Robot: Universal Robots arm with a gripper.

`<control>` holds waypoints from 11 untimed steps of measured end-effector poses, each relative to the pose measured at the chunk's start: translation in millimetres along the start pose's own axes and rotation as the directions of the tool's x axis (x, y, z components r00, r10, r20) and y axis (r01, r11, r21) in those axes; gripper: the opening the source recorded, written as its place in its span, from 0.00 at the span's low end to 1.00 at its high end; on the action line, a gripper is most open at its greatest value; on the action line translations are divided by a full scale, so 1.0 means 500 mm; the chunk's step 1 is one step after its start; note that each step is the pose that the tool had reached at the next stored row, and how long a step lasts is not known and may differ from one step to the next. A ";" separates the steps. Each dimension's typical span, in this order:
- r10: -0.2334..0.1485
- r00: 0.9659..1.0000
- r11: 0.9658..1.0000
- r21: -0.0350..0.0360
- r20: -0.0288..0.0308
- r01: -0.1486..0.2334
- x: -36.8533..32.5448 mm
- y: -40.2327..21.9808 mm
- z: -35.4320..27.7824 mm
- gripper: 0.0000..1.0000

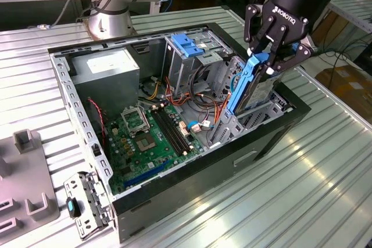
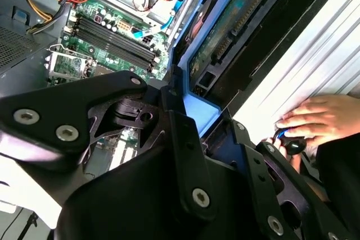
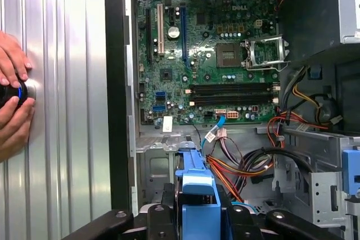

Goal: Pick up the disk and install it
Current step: 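Insert the disk into the insertion slot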

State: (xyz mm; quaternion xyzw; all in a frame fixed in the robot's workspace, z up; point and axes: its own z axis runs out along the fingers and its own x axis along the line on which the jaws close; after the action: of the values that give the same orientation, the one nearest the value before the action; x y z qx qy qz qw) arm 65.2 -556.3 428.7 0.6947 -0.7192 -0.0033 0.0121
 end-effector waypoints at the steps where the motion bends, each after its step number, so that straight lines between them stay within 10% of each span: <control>1: 0.000 1.000 1.000 0.000 0.000 0.000 0.000 0.000 0.000 0.37; 11: 0.000 1.000 1.000 0.007 0.000 0.000 0.000 0.000 0.013 0.36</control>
State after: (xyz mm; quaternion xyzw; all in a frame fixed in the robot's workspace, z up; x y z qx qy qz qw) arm 65.3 -556.4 422.3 0.6949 -0.7190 -0.0009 0.0096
